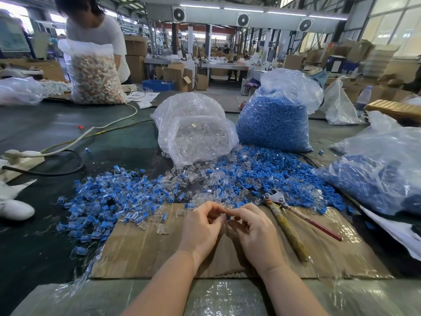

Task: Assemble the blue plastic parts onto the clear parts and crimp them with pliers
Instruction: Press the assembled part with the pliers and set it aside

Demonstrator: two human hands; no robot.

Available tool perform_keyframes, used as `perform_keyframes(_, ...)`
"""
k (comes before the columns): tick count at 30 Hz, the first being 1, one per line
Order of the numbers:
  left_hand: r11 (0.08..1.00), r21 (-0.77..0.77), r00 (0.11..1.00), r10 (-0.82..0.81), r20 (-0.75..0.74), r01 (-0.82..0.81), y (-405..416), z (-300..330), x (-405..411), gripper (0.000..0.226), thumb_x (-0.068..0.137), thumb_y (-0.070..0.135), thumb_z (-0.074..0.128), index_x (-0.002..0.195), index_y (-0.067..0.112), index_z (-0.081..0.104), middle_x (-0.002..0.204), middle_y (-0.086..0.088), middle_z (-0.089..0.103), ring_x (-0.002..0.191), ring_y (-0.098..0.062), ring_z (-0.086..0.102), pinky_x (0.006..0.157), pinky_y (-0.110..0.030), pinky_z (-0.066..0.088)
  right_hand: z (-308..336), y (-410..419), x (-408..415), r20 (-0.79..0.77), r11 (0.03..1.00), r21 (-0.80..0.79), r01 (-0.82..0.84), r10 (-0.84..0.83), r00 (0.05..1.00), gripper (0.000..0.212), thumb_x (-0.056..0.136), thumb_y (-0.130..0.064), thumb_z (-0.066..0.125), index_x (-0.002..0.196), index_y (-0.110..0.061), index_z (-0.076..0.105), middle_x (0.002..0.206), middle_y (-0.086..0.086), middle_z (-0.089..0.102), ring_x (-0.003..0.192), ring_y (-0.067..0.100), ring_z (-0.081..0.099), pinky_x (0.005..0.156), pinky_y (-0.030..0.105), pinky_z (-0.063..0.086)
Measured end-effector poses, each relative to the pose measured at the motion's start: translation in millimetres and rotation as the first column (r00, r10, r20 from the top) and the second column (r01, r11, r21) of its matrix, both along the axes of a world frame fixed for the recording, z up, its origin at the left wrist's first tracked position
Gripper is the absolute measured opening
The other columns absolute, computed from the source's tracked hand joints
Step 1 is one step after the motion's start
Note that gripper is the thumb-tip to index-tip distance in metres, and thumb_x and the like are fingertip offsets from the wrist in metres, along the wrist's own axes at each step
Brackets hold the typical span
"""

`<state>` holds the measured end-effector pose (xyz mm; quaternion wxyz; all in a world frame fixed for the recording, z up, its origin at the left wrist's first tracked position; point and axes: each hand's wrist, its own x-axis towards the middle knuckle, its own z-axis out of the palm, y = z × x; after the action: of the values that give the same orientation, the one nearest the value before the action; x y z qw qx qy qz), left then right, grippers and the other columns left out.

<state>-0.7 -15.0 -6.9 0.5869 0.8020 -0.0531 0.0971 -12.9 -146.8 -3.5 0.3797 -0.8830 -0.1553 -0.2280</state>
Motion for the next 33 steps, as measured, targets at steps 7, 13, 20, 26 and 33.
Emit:
perform_keyframes(7, 1.000, -0.019, 0.999, 0.019, -0.033, -0.019, 0.4, 1.2, -0.2, 0.021, 0.083, 0.007, 0.067, 0.076, 0.026, 0.063, 0.072, 0.007, 0.066, 0.069, -0.007, 0.063, 0.068, -0.020, 0.053, 0.8, -2.6, -2.3, 0.047, 0.985, -0.071, 0.159, -0.156, 0.987, 0.025, 0.074, -0.015, 0.077, 0.098, -0.017, 0.071, 0.091, -0.004, 0.061, 0.090, 0.018, 0.056, 0.083, 0.038, 0.045)
perform_keyframes(13, 0.999, 0.035, 0.999, 0.022, -0.024, -0.022, 1.3, 3.8, -1.6, 0.017, 0.085, 0.008, 0.064, 0.081, 0.025, 0.062, 0.078, 0.008, 0.065, 0.073, -0.001, 0.060, 0.064, -0.007, 0.045, 17.0, -41.6, -1.6, -0.184, 0.647, -0.557, 0.521, -0.708, 0.682, 0.058, 0.090, -0.057, 0.042, 0.138, -0.025, 0.036, 0.139, 0.007, 0.042, 0.128, 0.026, 0.037, 0.107, 0.047, 0.027)
perform_keyframes(20, 0.998, 0.067, 0.999, 0.022, -0.028, -0.020, -0.7, 7.8, -2.6, 0.022, 0.085, 0.008, 0.064, 0.078, 0.028, 0.058, 0.076, 0.009, 0.062, 0.071, 0.000, 0.056, 0.062, -0.004, 0.043, 10.5, -67.7, -4.2, -0.382, 0.607, -0.696, 0.384, -0.766, 0.517, 0.081, 0.086, -0.071, 0.017, 0.149, -0.023, 0.002, 0.155, 0.007, 0.017, 0.140, 0.030, 0.017, 0.109, 0.059, 0.013)
perform_keyframes(26, 0.996, 0.084, 0.997, 0.019, -0.071, -0.013, 0.6, 10.2, -1.9, 0.014, 0.086, 0.011, 0.063, 0.082, 0.024, 0.060, 0.081, 0.006, 0.064, 0.075, -0.004, 0.059, 0.062, -0.006, 0.044, 14.0, -62.7, -8.0, -0.144, 0.524, -0.755, 0.395, -0.720, 0.679, 0.052, 0.096, -0.049, 0.027, 0.133, -0.014, 0.035, 0.128, 0.011, 0.045, 0.118, 0.029, 0.042, 0.094, 0.043, 0.044)
perform_keyframes(33, 0.963, -0.247, 0.980, 0.065, -0.187, -0.111, 5.4, 26.1, 5.4, 0.007, 0.086, 0.007, 0.062, 0.086, 0.014, 0.063, 0.082, -0.007, 0.067, 0.064, -0.009, 0.058, 0.058, -0.015, 0.047, 44.3, -45.3, -8.1, -0.226, 0.767, -0.590, 0.252, -0.457, 0.860, 0.041, 0.099, -0.043, 0.024, 0.122, -0.017, 0.044, 0.113, 0.006, 0.053, 0.101, 0.017, 0.048, 0.082, 0.026, 0.041)
